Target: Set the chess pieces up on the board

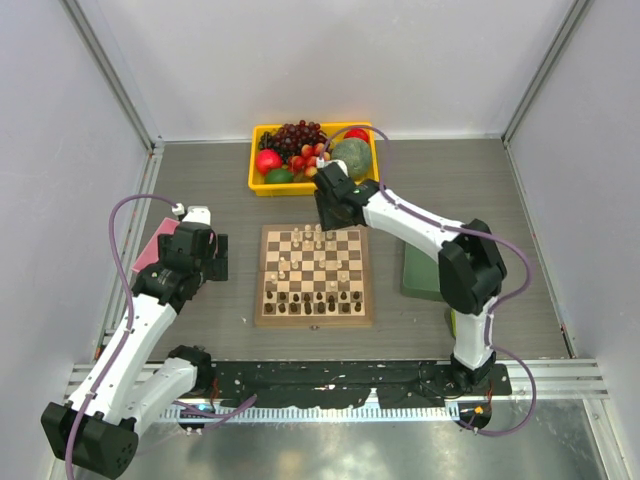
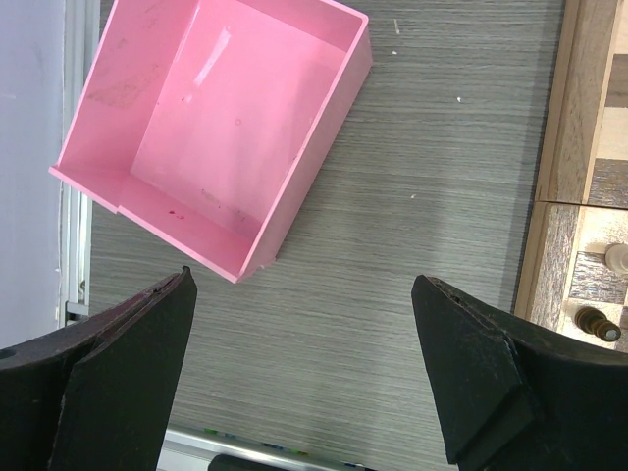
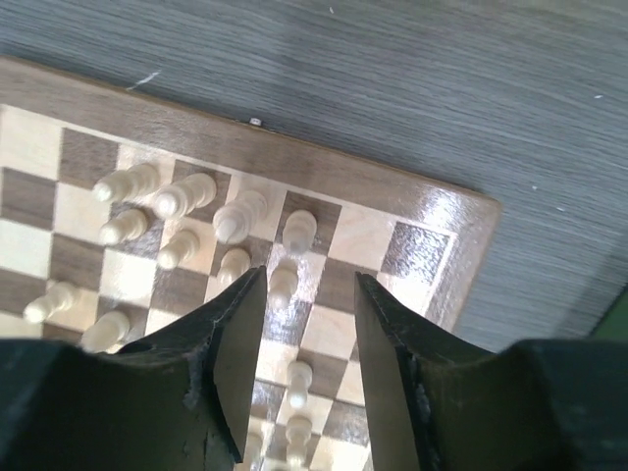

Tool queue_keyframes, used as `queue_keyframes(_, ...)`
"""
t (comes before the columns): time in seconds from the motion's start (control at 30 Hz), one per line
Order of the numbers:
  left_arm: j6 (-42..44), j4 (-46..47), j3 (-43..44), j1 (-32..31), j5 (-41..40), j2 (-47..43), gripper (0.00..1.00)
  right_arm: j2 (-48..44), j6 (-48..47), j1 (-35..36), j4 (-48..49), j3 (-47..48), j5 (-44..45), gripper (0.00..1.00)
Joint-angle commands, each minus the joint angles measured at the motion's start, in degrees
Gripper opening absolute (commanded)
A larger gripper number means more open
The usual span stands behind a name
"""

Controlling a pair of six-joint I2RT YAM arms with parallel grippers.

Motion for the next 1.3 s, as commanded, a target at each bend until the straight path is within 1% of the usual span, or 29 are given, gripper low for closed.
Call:
queue_keyframes(0.0,0.3,0.0,1.1,0.2,-0.7,-0.1,1.0,-10.3,-0.8,-0.1,3.1,-3.0,1.2,0.5)
queue_keyframes(0.13,0.3,-0.1,1.1,0.2,-0.6,-0.3,1.0,-13.5,0.4,0.8,4.2,-6.4,-2.2,0.56)
queue_keyframes(0.3,0.3,-0.1,1.1,0.2,-0.7,-0.1,1.0,-13.5,1.9,4.1,5.0,-9.5,-3.5,0.62)
queue_keyframes(0.43,0.3,0.0,1.1,0.2,-0.6,0.0,1.0,-11.4,3.1,6.8,5.2,-10.2,-4.1,0.62)
queue_keyframes(0.67,0.3,-0.1,1.2,0.3,-0.7,0.2,0.99,-7.9,3.3,7.7,4.5,-10.3,-4.4,0.62)
queue_keyframes(0.9,0.3,-0.2,1.2,0.2,-0.5,0.5,1.0,-6.1,2.6,7.7,3.8,-10.0,-2.7,0.56)
queue_keyframes(1.0,0.3,-0.1,1.3,0.2,-0.4,0.6,1.0,-5.3,2.4,7.7,3.7,-9.8,-2.9,0.5)
queue_keyframes(1.27,0.3,-0.1,1.3,0.2,-0.5,1.0,0.99,-3.7,2.1,7.6,3.5,-9.0,-3.7,0.43)
